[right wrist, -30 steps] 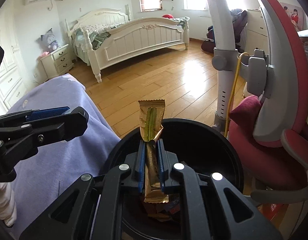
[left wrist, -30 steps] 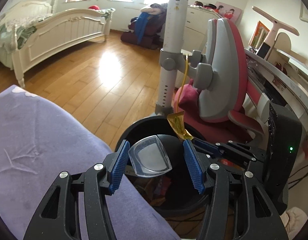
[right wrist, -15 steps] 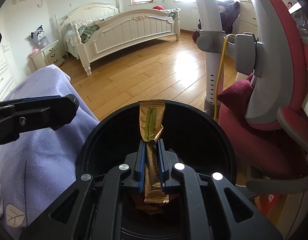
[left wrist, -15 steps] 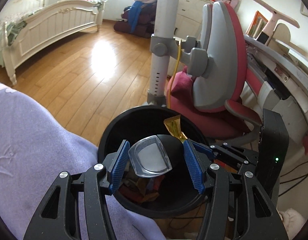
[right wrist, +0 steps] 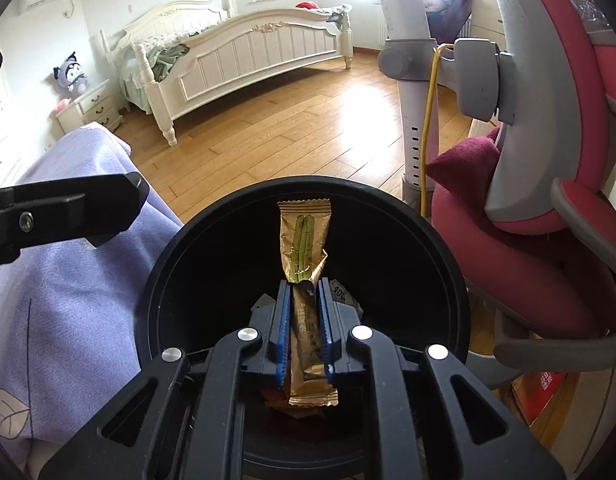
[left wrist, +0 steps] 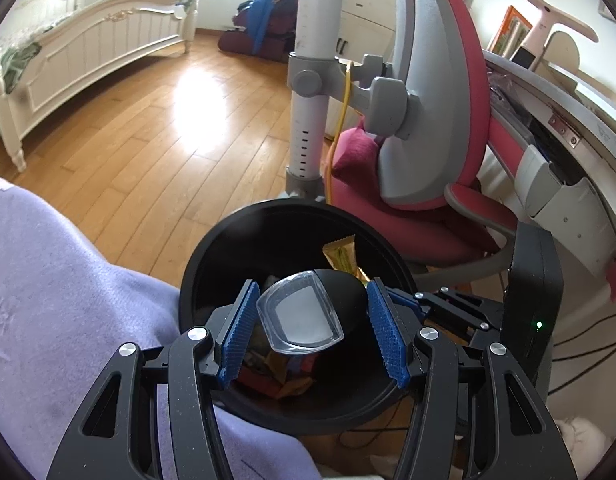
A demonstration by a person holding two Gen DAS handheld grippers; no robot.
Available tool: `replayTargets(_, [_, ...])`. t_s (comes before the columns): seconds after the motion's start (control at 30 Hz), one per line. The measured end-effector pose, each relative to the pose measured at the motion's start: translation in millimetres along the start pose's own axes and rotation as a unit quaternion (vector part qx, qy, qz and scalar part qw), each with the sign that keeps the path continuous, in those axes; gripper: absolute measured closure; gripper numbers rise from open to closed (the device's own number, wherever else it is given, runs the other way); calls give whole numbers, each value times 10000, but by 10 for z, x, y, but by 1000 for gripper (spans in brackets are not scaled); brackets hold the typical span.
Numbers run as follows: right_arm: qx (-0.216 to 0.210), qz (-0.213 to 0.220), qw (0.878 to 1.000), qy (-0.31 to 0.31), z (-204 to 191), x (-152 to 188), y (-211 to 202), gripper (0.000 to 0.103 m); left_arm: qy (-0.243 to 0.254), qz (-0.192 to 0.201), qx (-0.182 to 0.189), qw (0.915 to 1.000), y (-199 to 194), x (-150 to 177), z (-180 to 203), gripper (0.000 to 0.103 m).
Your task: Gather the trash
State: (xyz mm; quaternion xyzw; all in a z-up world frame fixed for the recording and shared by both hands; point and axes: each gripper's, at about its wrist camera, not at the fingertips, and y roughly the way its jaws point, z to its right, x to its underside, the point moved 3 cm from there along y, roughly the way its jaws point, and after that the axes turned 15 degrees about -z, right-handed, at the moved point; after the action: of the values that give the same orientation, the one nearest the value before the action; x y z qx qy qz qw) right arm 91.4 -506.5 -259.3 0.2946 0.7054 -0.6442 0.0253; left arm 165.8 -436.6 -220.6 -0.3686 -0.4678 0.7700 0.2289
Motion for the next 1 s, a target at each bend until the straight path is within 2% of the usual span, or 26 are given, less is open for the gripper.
replayTargets(0.17, [62,-67,10000,19,32,6,0,86,150,22,-130,9998,2,4,66,46])
replayTargets(0.23, [108,-111,9999,43,43,13,2,69,241,79,-204,9995,-18,15,109,40])
replayTargets(0.27, [109,-115,9999,68,53,20,3,65,279,126,-231,9993,-37,21,131,33])
replayTargets(0.33, [103,-115,9998,125,66,37,-11,54,347,228,-177,9990,-85,43,166,30])
replayTargets(0.4, [162,-99,9997,135,64,63,-27,47,409,328,-217,9984,-135,75,199,20])
replayTargets(0.47, [227,-100,9997,92,50,91,-39,43,500,440,-268,9974,-194,110,232,15])
replayTargets(0.57, [286,-119,9995,38,13,119,-66,31,558,577,-317,9963,-286,153,260,9])
replayTargets(0.63, [317,-133,9994,45,-8,139,-93,24,517,698,-320,9957,-373,187,246,6])
replayTargets(0.77, [385,-227,9990,55,-64,168,-137,18,394,904,-417,9943,-570,291,187,5])
replayTargets(0.93, [567,-181,9982,-39,-249,172,-234,8,252,1003,-924,9903,-839,513,84,5])
replayTargets(1.0, [588,-97,9981,-170,-387,166,-295,7,104,1085,-1130,9876,-974,633,-11,5])
